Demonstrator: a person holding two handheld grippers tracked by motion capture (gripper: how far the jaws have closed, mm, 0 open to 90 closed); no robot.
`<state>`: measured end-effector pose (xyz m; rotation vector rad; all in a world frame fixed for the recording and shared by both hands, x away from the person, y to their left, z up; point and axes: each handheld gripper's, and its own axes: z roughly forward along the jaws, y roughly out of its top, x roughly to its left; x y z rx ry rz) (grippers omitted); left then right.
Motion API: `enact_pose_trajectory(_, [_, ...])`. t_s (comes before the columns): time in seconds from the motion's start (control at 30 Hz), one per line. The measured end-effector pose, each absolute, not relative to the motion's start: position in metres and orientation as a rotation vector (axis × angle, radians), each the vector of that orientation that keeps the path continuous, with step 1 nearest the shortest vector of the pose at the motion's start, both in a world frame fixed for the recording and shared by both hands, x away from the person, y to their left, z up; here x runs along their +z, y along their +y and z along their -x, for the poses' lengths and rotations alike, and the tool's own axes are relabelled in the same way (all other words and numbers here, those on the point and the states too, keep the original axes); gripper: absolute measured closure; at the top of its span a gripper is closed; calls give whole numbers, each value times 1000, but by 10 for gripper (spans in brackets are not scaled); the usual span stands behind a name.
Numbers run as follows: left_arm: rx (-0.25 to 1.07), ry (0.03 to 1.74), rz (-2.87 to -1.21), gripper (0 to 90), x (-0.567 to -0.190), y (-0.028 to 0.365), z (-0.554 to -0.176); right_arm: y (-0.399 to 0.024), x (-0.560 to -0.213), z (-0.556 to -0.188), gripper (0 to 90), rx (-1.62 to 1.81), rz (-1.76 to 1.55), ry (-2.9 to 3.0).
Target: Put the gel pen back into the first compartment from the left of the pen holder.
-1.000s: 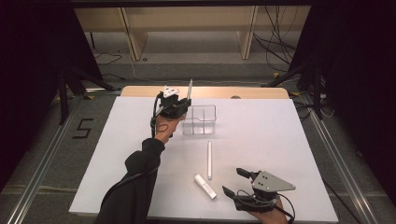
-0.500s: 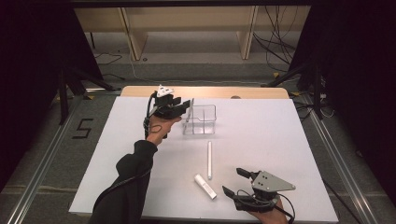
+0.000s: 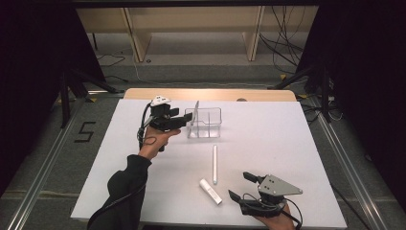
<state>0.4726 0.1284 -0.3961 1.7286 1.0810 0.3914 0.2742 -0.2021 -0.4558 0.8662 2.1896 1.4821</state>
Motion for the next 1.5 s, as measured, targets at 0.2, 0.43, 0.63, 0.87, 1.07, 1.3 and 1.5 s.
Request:
enact_pose_trajectory(0.2, [390, 1057, -1734, 327, -404, 139, -456, -202, -457, -276, 243, 1469, -892, 2200])
enact_pose_trajectory(0.43, [403, 1060, -1727, 306, -401, 146, -445, -200, -458, -277, 243, 1435, -925, 2204])
enact_pose_trajectory(0.63, [407, 1085, -1743, 288, -402, 143, -434, -202, -458, -278, 243, 1434, -937, 2192])
enact_pose_trajectory(0.87, [394, 1124, -1783, 253, -409, 133, -425, -203, -458, -278, 243, 1426, -948, 2184])
enact_pose_trajectory(1.07, [391, 1121, -1816, 238, -412, 123, -417, -204, -458, -278, 242, 1423, -957, 2172])
enact_pose_trajectory(1.3, [387, 1116, -1844, 227, -415, 113, -409, -207, -459, -279, 241, 1410, -978, 2164])
enact_pose_trajectory(1.5, [389, 1120, -1847, 223, -416, 107, -405, -208, -459, -279, 240, 1410, -981, 2156])
